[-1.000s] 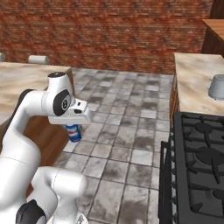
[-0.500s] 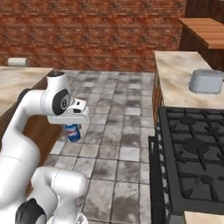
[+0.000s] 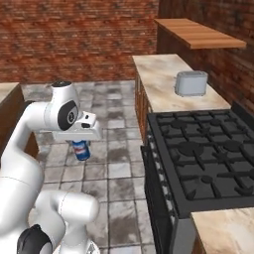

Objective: Four empty soda cans are scattered around the kitchen. Gather all the cans and cluster them next to the stove for recycling.

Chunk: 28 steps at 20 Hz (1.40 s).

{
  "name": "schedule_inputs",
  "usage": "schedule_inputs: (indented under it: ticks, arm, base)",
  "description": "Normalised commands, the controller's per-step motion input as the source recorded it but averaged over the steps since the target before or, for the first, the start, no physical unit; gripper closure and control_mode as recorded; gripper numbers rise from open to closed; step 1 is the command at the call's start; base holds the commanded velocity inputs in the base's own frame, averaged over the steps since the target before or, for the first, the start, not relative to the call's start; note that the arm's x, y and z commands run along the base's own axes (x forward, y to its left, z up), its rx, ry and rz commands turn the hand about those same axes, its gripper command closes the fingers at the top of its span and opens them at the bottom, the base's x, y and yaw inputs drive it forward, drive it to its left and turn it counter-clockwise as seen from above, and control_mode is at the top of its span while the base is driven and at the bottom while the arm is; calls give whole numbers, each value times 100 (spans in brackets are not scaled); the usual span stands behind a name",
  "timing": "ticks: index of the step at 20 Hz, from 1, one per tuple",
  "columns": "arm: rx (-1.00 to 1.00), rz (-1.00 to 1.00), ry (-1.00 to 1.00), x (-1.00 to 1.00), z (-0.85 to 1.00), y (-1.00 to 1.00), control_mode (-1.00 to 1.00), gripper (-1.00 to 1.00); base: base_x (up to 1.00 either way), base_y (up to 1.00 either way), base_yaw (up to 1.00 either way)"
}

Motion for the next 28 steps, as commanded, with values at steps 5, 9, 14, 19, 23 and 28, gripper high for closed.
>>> schedule_inputs:
  ticks: [5,9,14,19,23,28]
  arm:
    - [0,0,0,0,0,0,100,100]
    - [0,0,0,0,0,0,100,100]
    - [0,0,0,0,0,0,100,100]
    - [0,0,0,0,0,0,100,100]
    - [0,0,0,0,0,0,100,100]
    - [0,0,0,0,0,0,100,100]
  base:
    - [-6,0,-48]
    - [-4,0,-48]
    - [-3,0,-48]
    - [-2,0,-47]
    - [0,0,-47]
    - [0,0,-44]
